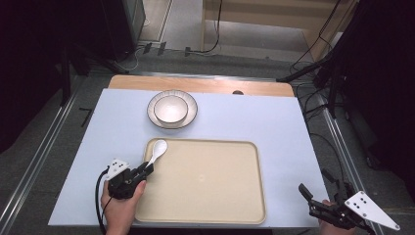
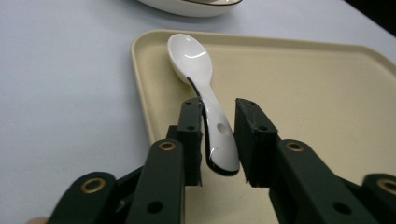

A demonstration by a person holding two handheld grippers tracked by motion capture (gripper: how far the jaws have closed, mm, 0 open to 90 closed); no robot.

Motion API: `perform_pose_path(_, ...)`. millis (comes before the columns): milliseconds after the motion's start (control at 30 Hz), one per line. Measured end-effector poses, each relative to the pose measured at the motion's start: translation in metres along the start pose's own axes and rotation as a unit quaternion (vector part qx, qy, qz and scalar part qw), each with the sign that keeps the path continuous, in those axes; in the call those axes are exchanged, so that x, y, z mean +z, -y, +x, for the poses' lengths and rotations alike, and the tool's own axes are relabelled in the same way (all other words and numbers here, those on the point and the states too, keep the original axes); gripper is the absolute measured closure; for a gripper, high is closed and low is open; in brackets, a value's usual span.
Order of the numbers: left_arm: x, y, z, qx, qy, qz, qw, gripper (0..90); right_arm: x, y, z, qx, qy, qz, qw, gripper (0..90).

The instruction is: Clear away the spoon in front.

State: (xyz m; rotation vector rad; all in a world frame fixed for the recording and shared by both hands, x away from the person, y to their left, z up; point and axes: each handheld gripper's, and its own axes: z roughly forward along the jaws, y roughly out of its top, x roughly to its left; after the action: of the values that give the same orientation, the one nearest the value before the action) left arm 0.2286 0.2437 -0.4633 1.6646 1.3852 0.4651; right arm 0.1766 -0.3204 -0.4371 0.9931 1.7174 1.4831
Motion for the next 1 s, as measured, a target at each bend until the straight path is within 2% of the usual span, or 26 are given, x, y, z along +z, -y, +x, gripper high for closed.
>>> perform_pose_path(67, 0.001, 0.000, 0.000, -0.001, 0.001, 0.003, 1.0000, 67.6, 0.000, 0.000, 0.000, 0.000, 0.000, 0.000, 1.0000, 12.7)
perform_pose_path(233, 0.000, -0.001, -0.002, 0.011, 0.001, 0.005, 0.9999, 54.2, 0.000, 0.000, 0.000, 0.000, 0.000, 0.000, 1.0000, 12.6)
perform_pose_path(400, -0.001, -0.003, 0.000, 0.013, 0.017, 0.001, 0.9998, 40.6, -0.001, 0.000, 0.000, -0.001, 0.000, -0.001, 1.0000, 12.6)
perform_pose_path(467, -0.002, -0.006, 0.001, 0.020, 0.015, 0.005, 0.9997, 33.3, -0.001, 0.000, 0.000, 0.000, 0.000, -0.002, 1.0000, 12.6)
perform_pose_path(533, -0.004, -0.009, 0.001, 0.018, 0.024, 0.007, 0.9995, 29.0, 0.000, 0.000, -0.001, -0.001, 0.000, -0.002, 1.0000, 12.6)
perform_pose_path(633, -0.008, -0.013, 0.003, 0.024, 0.029, 0.003, 0.9993, 15.8, 0.000, 0.000, 0.000, 0.003, 0.000, 0.001, 1.0000, 12.7)
perform_pose_path(733, -0.014, -0.016, 0.004, 0.027, 0.039, -0.012, 0.9988, 7.7, 0.000, 0.000, 0.001, 0.001, -0.001, 0.000, 1.0000, 12.7)
perform_pose_path(800, -0.018, -0.018, 0.006, 0.038, 0.057, -0.016, 0.9975, 0.0, 0.000, 0.000, 0.001, 0.001, -0.001, 0.000, 1.0000, 12.7)
perform_pose_path(1000, -0.027, -0.021, 0.009, 0.045, 0.061, -0.032, 0.9967, 0.0, 0.001, 0.000, 0.001, -0.002, -0.001, 0.000, 1.0000, 12.6)
